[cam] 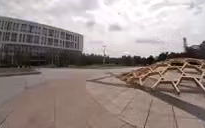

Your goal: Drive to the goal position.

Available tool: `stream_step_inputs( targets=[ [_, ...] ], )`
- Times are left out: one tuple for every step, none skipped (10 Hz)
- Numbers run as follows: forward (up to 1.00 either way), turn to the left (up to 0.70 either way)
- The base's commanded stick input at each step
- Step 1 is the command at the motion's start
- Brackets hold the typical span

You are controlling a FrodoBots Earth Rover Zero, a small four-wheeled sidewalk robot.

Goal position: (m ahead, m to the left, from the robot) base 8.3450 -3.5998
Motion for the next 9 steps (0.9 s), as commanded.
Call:
stream_step_inputs(
  targets=[
    [1.0, 0.03],
    [1.0, 0.02],
    [1.0, 0.03],
    [1.0, 0.02],
    [1.0, 0.02],
    [1.0, 0.03],
    [1.0, 0.03],
    [1.0, 0.02],
    [1.0, 0.14]
  ],
)
